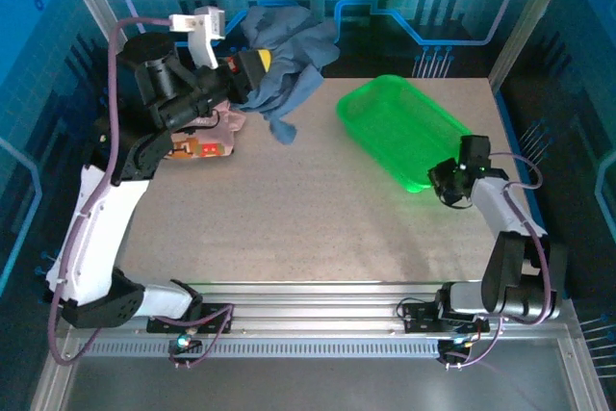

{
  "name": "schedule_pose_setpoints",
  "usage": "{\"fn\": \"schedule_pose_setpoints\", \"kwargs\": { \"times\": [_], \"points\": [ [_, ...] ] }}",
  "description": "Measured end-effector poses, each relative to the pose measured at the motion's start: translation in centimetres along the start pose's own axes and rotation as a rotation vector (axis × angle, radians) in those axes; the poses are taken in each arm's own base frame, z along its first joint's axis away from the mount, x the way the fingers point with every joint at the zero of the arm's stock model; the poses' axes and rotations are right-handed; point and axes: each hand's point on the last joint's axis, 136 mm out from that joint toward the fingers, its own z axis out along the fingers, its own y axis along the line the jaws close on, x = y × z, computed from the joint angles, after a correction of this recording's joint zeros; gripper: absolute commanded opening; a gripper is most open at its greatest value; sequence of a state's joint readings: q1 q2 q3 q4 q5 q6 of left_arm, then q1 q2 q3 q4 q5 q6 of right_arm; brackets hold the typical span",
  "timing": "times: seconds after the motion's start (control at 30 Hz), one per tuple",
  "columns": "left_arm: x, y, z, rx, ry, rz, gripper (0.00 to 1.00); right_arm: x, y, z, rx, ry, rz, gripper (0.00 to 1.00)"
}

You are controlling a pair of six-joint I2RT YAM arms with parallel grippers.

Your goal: Fold and stack the t-shirts

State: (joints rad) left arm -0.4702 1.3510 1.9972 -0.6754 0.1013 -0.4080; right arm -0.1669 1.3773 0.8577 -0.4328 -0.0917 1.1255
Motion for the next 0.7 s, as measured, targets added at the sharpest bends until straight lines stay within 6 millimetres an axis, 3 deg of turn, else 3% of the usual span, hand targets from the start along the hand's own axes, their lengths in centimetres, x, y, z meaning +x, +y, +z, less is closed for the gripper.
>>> {"fn": "schedule_pose_setpoints", "kwargs": {
  "times": [0.13, 0.2, 0.37, 0.5, 0.7],
  "points": [
    [3.8, 2.3, 1.3, -0.053, 0.100, -0.022, 0.00, -3.7, 0.7, 0.9, 0.026, -0.080, 0.113, 0.00],
    [7.0, 4.4, 2.7, -0.100, 0.187, -0.041, 0.00, -5.1, 1.0, 1.4, 0.031, -0.111, 0.161, 0.00],
    [13.2, 7.5, 4.2, -0.162, 0.350, -0.089, 0.00, -7.1, 1.2, 2.2, 0.052, -0.177, 0.260, 0.00],
    [16.1, 8.3, 4.7, -0.166, 0.422, -0.124, 0.00, -8.6, 1.6, 3.0, 0.068, -0.214, 0.322, 0.00],
    [18.6, 8.4, 5.2, -0.148, 0.478, -0.150, 0.00, -11.1, 2.4, 3.7, 0.063, -0.243, 0.376, 0.00]
  ]
}}
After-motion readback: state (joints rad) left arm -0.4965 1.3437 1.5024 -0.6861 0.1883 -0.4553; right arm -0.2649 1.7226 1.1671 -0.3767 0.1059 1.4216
